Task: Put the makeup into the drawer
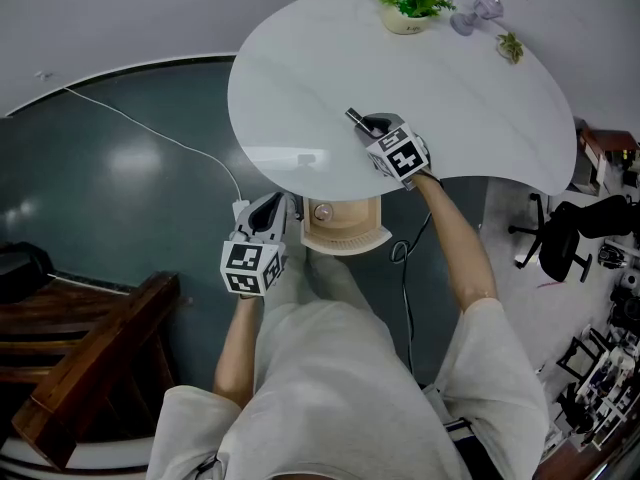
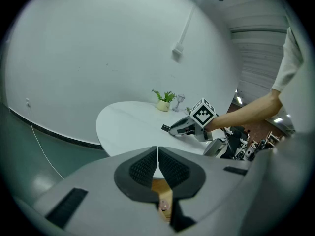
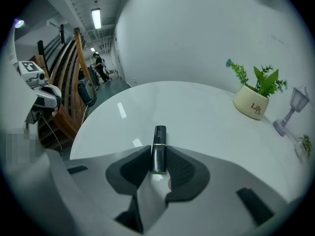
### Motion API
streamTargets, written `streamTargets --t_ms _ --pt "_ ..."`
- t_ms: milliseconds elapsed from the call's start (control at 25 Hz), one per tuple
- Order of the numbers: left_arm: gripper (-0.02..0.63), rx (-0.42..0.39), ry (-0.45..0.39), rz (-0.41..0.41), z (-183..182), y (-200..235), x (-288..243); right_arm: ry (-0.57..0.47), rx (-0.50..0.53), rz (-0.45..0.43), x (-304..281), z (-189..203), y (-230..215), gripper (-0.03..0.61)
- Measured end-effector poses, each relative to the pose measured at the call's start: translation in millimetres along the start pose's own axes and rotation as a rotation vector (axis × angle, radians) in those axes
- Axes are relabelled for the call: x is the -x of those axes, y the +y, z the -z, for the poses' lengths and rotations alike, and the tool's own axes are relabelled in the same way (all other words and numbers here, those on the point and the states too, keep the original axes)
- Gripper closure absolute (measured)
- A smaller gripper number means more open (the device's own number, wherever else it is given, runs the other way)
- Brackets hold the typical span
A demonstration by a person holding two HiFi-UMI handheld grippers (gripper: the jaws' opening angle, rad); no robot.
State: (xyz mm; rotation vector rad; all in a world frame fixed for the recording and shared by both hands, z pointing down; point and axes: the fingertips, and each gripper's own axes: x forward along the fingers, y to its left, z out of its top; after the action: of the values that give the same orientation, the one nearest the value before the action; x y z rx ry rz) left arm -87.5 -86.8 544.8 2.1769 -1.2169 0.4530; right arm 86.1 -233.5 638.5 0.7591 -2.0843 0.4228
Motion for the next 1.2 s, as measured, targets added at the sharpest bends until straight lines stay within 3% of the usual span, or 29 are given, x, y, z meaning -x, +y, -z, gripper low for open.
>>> streamTargets --t_ms 400,1200 --pt "0.597 -0.015 -0.007 0.018 3 -11 6 -0.100 -0.023 0.007 29 -7 23 0.485" --pt "0.597 -0.029 -0.019 0.034 7 -28 11 0.109 0.010 -0.033 40 73 64 0.485"
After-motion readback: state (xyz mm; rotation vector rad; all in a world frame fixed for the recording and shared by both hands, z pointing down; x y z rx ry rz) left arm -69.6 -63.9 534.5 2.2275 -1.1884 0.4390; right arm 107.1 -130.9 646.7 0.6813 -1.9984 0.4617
